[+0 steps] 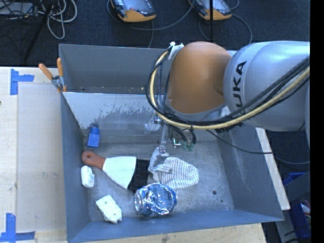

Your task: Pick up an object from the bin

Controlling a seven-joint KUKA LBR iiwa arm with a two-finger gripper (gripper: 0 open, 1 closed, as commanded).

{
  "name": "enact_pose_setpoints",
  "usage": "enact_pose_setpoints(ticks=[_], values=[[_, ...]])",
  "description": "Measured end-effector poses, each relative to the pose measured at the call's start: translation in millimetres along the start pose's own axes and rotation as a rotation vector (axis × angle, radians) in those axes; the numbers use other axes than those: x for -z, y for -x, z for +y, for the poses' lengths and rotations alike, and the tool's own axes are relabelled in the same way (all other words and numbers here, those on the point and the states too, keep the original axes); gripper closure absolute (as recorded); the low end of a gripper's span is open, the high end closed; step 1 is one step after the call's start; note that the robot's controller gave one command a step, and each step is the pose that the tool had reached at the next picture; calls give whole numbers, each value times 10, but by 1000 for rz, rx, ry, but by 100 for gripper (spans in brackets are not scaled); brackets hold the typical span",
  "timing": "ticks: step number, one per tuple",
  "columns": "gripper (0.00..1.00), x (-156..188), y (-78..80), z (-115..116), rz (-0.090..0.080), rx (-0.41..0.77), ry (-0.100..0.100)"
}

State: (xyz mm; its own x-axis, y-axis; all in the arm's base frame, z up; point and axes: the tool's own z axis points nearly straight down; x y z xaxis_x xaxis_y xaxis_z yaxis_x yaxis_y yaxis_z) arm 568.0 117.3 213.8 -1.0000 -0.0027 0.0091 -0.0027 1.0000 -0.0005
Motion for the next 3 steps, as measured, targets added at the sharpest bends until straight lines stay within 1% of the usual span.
enact_pose_setpoints(ticks=[1, 2, 3], values=[[0, 46, 16, -6, -8, -3, 1], [0, -412, 56, 13, -15, 10, 2], [100, -1341, 30, 43, -9, -1, 3]])
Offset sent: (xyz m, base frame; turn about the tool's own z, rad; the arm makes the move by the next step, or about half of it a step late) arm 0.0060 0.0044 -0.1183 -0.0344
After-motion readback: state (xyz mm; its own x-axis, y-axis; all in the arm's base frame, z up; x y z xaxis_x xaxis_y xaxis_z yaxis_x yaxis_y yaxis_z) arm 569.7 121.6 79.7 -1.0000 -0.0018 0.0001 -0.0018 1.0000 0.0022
